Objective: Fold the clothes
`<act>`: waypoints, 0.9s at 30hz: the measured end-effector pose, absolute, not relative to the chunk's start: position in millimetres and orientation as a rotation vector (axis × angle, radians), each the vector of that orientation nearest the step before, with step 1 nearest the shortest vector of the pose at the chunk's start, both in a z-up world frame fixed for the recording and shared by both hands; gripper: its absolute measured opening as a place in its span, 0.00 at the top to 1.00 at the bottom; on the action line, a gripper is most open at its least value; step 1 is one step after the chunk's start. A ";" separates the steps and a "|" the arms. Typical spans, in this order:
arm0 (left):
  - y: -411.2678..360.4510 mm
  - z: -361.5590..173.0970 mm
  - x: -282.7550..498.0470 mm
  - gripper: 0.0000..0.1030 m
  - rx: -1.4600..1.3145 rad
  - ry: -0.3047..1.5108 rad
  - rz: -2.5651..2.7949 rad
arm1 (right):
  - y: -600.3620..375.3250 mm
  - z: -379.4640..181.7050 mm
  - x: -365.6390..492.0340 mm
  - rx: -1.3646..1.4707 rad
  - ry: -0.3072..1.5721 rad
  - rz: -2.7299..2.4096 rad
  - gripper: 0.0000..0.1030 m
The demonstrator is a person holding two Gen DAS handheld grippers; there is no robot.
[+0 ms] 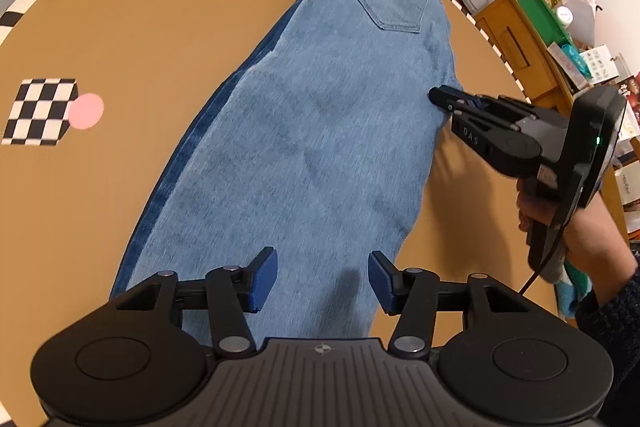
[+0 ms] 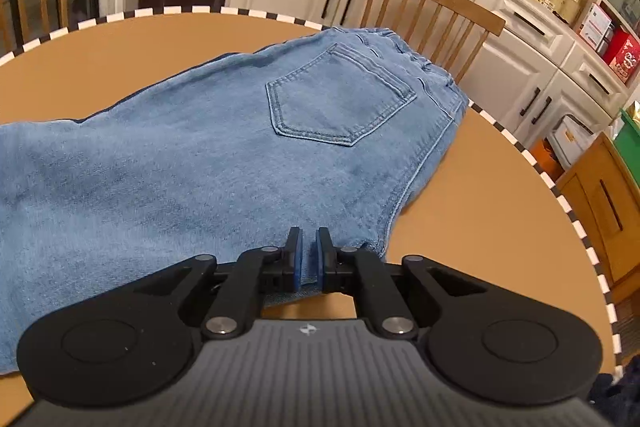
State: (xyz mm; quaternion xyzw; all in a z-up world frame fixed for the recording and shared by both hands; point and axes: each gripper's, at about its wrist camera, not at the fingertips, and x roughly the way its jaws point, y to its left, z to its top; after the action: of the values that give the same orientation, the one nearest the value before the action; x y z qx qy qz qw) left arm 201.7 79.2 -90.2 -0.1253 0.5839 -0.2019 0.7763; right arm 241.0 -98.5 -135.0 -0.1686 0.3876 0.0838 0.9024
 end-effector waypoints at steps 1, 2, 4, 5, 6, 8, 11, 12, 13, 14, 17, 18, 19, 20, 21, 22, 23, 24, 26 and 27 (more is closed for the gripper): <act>80.0 -90.4 198.7 0.44 -0.265 1.262 -0.441 | -95.6 -133.2 238.7 -0.358 0.794 0.171 0.86; 80.7 -90.5 195.3 0.43 -0.258 1.259 -0.444 | -94.4 -133.3 234.6 -0.366 0.790 0.175 0.84; 82.1 -91.0 188.6 0.43 -0.247 1.255 -0.449 | -91.6 -138.9 228.4 -0.393 0.774 0.168 0.84; 83.2 -91.1 185.5 0.42 -0.244 1.255 -0.451 | -90.8 -137.1 225.8 -0.383 0.772 0.169 0.84; 84.7 -90.9 182.4 0.41 -0.244 1.257 -0.453 | -90.0 -135.1 223.2 -0.372 0.770 0.170 0.83; 87.5 -90.8 176.3 0.40 -0.245 1.261 -0.457 | -88.1 -126.3 217.3 -0.306 0.760 0.192 0.81; 91.9 -91.0 167.4 0.38 -0.241 1.266 -0.470 | -73.9 -114.7 199.2 -0.300 0.718 0.232 0.75; 93.6 -91.2 164.5 0.37 -0.239 1.268 -0.475 | -67.9 -111.7 192.0 -0.306 0.708 0.250 0.74; 95.2 -91.5 161.8 0.37 -0.237 1.269 -0.481 | -62.6 -108.7 184.9 -0.303 0.700 0.261 0.70; 97.2 -91.7 158.8 0.37 -0.235 1.271 -0.487 | -56.7 -106.3 177.6 -0.294 0.696 0.270 0.69; 106.2 -92.7 148.0 0.36 -0.240 1.278 -0.508 | -41.0 -101.4 156.8 -0.248 0.697 0.295 0.69; 109.9 -93.1 144.0 0.35 -0.244 1.281 -0.516 | -33.9 -101.9 149.3 -0.230 0.713 0.313 0.71; 113.9 -93.6 139.7 0.35 -0.248 1.282 -0.526 | -28.1 -104.1 144.0 -0.213 0.733 0.318 0.72; 118.2 -94.3 135.1 0.35 -0.251 1.282 -0.538 | -22.5 -106.8 138.1 -0.203 0.747 0.312 0.72; 122.2 -94.9 130.5 0.35 -0.252 1.282 -0.549 | -15.7 -110.5 131.0 -0.201 0.768 0.305 0.72; 126.1 -95.4 125.6 0.35 -0.250 1.283 -0.562 | -10.0 -113.6 124.3 -0.199 0.785 0.294 0.72; 130.2 -95.9 120.3 0.35 -0.247 1.284 -0.577 | -4.3 -116.6 117.7 -0.197 0.802 0.284 0.72; 134.7 -96.5 114.4 0.35 -0.245 1.286 -0.594 | 2.6 -119.5 107.5 -0.184 0.818 0.276 0.72; 144.5 -97.7 102.8 0.35 -0.240 1.284 -0.631 | 14.8 -120.9 87.5 -0.168 0.826 0.249 0.72; 150.5 -98.4 96.5 0.35 -0.239 1.284 -0.652 | 20.8 -119.8 77.7 -0.159 0.830 0.237 0.71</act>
State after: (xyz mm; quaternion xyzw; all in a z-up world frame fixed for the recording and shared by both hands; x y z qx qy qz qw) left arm 96.5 150.5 -98.4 -0.1090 0.5864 -0.2977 0.7454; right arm 77.7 20.8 -119.8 -0.0767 0.4020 0.1147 0.9052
